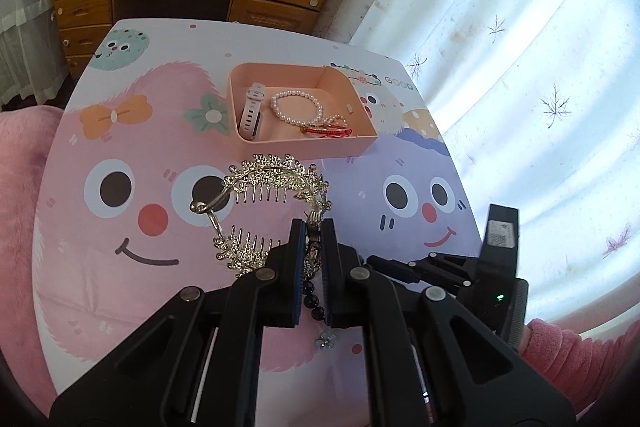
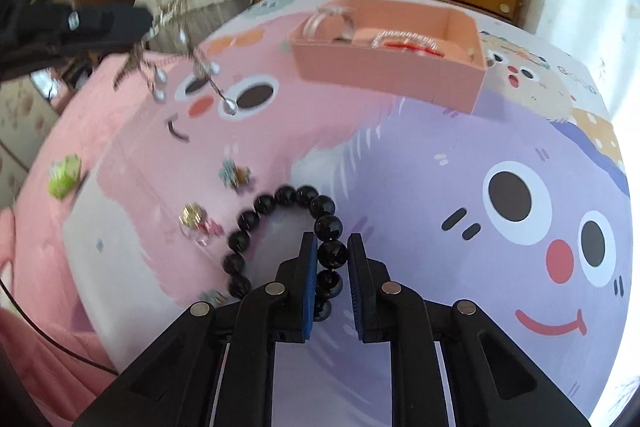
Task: Organize jewelry
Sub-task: 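Lift the gold comb with the left tool while the right tool grasps the black bead bracelet, then place the gold comb and black bead bracelet into the pink tray with both tools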
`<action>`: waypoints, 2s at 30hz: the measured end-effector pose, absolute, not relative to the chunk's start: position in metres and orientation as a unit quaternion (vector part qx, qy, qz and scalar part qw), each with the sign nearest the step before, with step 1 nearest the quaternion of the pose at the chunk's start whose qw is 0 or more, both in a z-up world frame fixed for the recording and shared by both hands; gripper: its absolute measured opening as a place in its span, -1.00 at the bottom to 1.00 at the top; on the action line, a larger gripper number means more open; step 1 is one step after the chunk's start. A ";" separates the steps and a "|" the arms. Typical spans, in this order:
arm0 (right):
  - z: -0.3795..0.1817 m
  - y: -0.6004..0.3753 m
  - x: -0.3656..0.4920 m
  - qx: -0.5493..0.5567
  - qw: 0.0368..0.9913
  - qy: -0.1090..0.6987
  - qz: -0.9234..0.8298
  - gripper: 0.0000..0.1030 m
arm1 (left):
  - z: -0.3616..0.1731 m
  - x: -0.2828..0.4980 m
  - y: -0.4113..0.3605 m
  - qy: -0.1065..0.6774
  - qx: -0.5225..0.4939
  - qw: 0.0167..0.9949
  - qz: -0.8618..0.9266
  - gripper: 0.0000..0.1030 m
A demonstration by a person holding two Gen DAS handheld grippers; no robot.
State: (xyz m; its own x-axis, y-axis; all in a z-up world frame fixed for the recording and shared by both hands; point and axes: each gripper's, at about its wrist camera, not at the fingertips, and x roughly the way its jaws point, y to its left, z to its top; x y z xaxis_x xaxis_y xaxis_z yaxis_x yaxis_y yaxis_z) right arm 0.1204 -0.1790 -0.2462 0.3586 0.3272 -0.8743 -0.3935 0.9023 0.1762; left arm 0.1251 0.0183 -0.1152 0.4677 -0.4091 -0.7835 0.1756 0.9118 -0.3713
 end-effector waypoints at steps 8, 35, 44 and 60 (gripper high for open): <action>-0.188 -0.178 0.132 -0.005 0.845 0.490 0.216 -0.73 | -0.092 0.142 0.023 0.471 -0.093 0.855 -0.196 -0.90; -0.086 -0.228 0.270 0.065 0.920 0.363 0.133 -0.72 | -0.092 0.258 -0.025 0.387 -0.099 0.882 -0.250 -0.90; -0.109 -0.216 0.306 0.061 0.910 0.383 0.145 -0.71 | -0.113 0.292 -0.042 0.398 -0.109 0.877 -0.244 -0.90; -0.143 -0.226 0.289 0.081 0.896 0.418 0.126 -0.22 | -0.138 0.290 0.001 0.449 -0.116 0.869 -0.174 -0.03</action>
